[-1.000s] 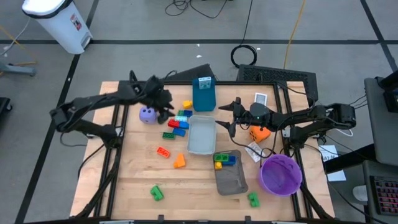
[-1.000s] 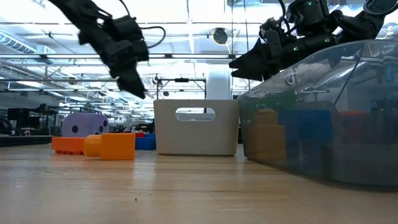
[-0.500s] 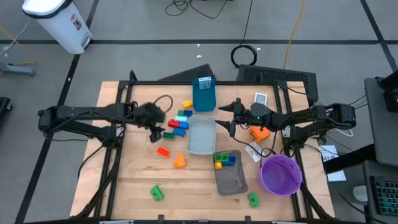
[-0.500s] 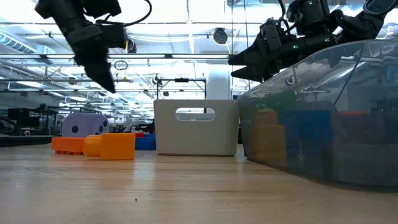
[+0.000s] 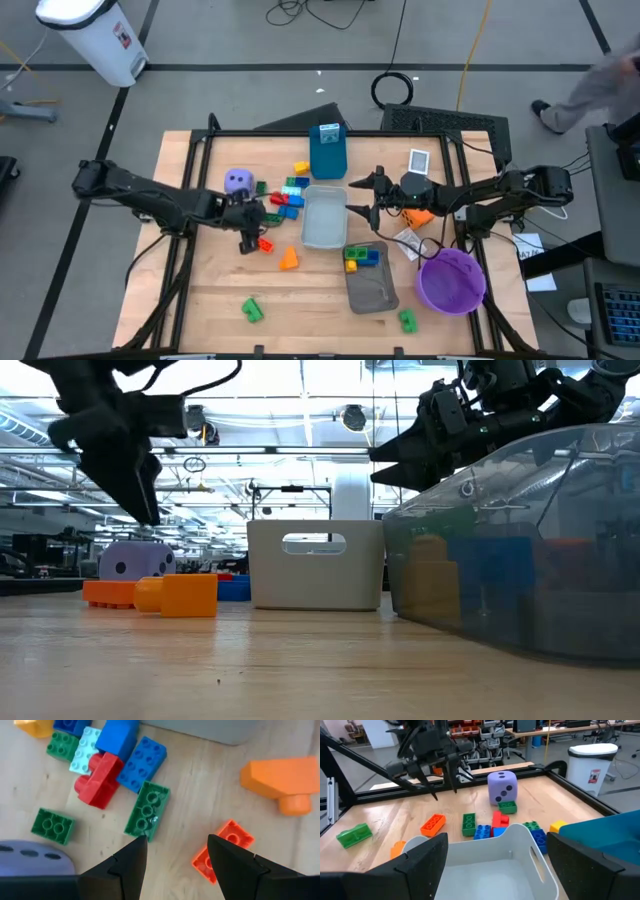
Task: Pick & Place Toys
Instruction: Put the dark green game piece into the black bin
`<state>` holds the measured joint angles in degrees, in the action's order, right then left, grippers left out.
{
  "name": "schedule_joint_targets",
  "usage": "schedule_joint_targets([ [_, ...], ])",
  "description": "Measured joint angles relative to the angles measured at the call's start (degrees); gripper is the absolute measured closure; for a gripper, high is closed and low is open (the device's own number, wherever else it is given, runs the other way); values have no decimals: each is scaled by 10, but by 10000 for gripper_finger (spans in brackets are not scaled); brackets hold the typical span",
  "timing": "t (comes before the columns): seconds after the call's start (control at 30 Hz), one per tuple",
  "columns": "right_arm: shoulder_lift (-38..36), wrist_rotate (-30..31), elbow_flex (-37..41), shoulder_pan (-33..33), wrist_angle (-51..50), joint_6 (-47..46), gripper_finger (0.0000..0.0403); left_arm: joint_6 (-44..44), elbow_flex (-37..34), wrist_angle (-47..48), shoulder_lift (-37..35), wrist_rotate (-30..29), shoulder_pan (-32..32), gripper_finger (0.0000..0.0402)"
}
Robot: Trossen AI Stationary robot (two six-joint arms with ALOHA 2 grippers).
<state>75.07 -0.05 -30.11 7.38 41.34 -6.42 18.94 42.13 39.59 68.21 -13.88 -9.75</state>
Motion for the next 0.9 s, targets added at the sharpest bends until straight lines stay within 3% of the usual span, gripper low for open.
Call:
schedule_joint_targets([
  [0.37,0,0,0,0,-4,0,78,-57,0,-9,86,11,53,185],
  [0.6,0,0,0,0,-17,0,78,-105,0,-34,95,62,99,185],
  [0.9,0,0,0,0,-28,0,78,-170,1,-62,101,80,130,184],
])
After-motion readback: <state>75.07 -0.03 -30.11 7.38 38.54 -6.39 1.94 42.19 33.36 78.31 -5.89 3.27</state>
